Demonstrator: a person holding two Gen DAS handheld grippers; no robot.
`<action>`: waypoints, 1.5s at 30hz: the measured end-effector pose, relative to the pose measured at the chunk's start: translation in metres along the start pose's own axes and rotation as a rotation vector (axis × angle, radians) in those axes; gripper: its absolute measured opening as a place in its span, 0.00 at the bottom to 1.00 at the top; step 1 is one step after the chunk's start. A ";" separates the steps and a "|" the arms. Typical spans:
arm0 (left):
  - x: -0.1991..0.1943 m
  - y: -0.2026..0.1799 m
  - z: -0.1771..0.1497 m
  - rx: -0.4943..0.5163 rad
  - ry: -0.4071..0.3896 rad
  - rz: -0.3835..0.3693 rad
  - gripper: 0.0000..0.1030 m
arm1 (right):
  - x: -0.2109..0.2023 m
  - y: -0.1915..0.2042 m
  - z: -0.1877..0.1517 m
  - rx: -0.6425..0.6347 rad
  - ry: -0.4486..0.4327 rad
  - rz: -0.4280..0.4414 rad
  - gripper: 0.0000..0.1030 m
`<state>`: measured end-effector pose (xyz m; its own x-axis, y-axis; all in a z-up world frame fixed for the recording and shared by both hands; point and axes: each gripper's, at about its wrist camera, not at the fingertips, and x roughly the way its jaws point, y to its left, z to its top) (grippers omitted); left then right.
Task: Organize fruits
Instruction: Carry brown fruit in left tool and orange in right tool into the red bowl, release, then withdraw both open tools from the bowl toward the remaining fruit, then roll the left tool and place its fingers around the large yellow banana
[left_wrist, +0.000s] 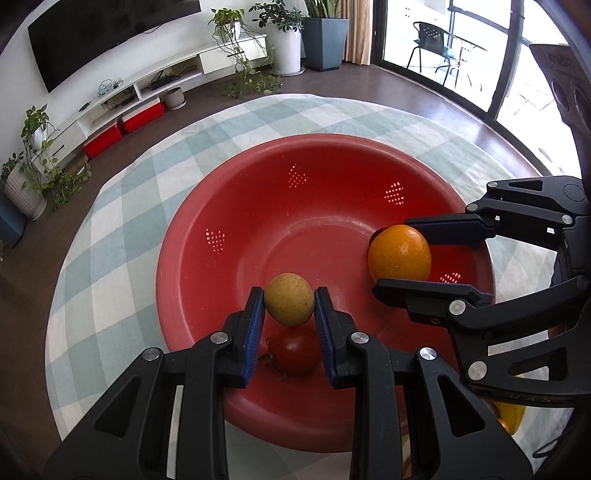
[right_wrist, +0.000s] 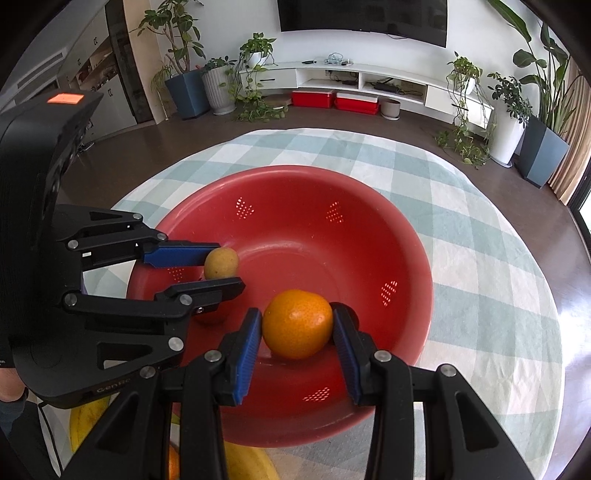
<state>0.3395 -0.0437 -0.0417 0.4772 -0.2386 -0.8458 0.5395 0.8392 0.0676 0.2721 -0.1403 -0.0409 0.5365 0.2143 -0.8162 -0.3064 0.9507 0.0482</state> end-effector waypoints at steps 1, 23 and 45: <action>0.000 -0.001 0.000 0.002 0.000 0.001 0.25 | 0.000 0.001 0.000 -0.005 0.000 -0.005 0.42; -0.108 0.001 -0.047 -0.166 -0.151 0.042 0.76 | -0.091 0.001 -0.061 0.081 -0.153 0.070 0.69; -0.130 -0.048 -0.204 -0.748 -0.070 -0.203 0.77 | -0.125 0.057 -0.175 0.039 -0.208 0.139 0.69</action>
<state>0.1106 0.0468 -0.0427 0.4752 -0.4324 -0.7663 0.0216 0.8764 -0.4811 0.0502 -0.1523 -0.0366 0.6427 0.3815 -0.6644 -0.3601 0.9159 0.1776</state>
